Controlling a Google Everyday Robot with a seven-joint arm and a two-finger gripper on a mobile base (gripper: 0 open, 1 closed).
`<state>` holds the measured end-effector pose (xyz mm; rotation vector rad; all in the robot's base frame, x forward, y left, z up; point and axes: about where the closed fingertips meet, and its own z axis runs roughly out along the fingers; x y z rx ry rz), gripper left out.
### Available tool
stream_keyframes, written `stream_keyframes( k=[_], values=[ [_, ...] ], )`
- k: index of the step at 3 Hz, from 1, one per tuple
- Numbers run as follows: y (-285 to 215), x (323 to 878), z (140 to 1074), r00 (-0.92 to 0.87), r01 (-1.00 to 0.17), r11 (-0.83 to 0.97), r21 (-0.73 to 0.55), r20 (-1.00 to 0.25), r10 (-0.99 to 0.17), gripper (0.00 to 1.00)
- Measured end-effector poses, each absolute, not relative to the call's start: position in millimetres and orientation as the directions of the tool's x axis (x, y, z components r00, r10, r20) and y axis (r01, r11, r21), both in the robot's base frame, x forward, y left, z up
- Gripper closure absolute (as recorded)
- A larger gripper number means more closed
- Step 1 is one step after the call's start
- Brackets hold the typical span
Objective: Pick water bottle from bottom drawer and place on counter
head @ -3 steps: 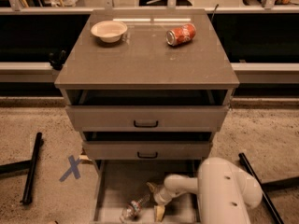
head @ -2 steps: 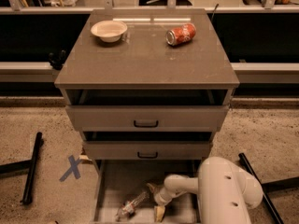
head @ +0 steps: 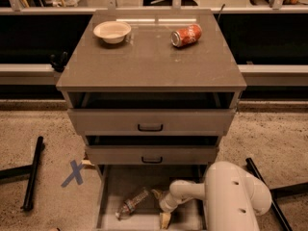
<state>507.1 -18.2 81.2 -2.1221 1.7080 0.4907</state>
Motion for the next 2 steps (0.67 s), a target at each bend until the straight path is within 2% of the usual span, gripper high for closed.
stream_keyframes(
  k=[1,2],
  values=[
    [-18.2,507.1,81.3,0.204,-0.978,-0.196,-0.069,-0.488,-0.849,0.18],
    [-18.2,507.1,83.2,0.204,-0.978,-0.196,-0.069,-0.488,-0.849,0.16]
  ],
)
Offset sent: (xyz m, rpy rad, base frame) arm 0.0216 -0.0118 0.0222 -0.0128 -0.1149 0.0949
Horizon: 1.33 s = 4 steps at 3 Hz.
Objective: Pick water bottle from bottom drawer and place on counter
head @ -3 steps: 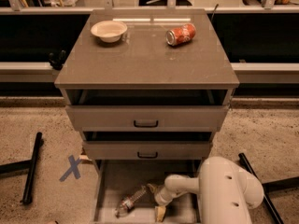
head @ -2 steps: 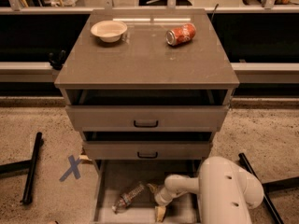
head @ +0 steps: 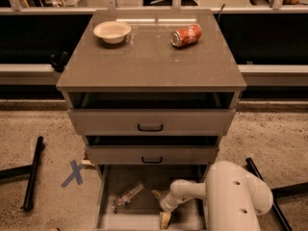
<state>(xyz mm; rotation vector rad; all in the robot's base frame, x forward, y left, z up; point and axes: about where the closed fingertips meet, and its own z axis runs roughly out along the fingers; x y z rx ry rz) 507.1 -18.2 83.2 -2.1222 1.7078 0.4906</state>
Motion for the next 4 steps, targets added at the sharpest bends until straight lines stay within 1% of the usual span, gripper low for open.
stream_keyframes(
  k=[1,3,4],
  values=[
    [-18,507,91,0.204,-0.978,-0.196,-0.069,-0.488,-0.849,0.00],
    [-11,501,100,0.232,-0.972,-0.216,-0.088,-0.466,-0.854,0.00],
    [1,504,123,0.315,-0.949,-0.279,-0.147,-0.401,-0.860,0.00]
  ],
)
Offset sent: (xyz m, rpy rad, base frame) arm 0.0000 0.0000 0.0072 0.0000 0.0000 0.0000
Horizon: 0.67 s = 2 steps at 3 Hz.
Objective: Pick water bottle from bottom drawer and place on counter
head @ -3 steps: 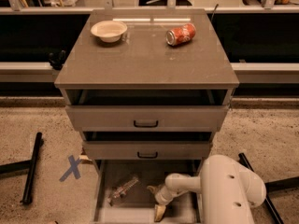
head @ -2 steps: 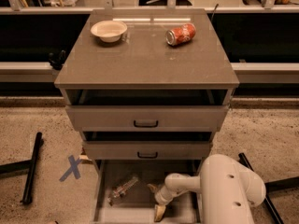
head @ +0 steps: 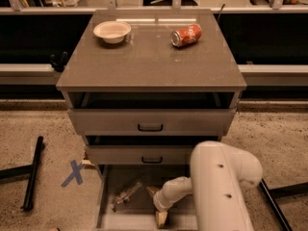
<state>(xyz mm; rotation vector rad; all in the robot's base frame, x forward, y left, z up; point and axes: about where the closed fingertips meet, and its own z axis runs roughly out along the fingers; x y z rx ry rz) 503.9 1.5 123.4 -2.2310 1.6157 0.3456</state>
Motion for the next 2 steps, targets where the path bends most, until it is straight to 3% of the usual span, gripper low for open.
stream_keyframes(
  k=[2],
  values=[
    [43,497,150,0.447,-0.893,-0.395,-0.214,-0.340,-0.827,0.00]
  ],
)
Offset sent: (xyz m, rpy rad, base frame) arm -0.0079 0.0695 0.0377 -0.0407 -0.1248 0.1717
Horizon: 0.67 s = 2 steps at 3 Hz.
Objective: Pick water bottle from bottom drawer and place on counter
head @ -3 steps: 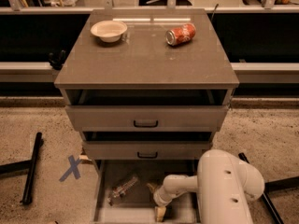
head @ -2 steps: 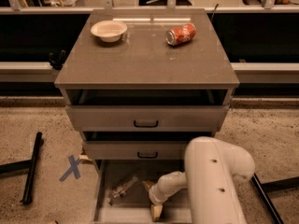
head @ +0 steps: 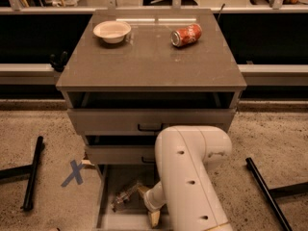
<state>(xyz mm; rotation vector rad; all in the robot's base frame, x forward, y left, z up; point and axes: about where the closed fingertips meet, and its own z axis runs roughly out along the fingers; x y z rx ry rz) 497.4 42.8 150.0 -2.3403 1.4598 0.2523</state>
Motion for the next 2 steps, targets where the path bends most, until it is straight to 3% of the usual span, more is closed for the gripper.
stream_keyframes(
  k=[2],
  values=[
    [54,517,154,0.442,-0.889,-0.348,-0.297,-0.366,-0.819,0.00]
  ],
)
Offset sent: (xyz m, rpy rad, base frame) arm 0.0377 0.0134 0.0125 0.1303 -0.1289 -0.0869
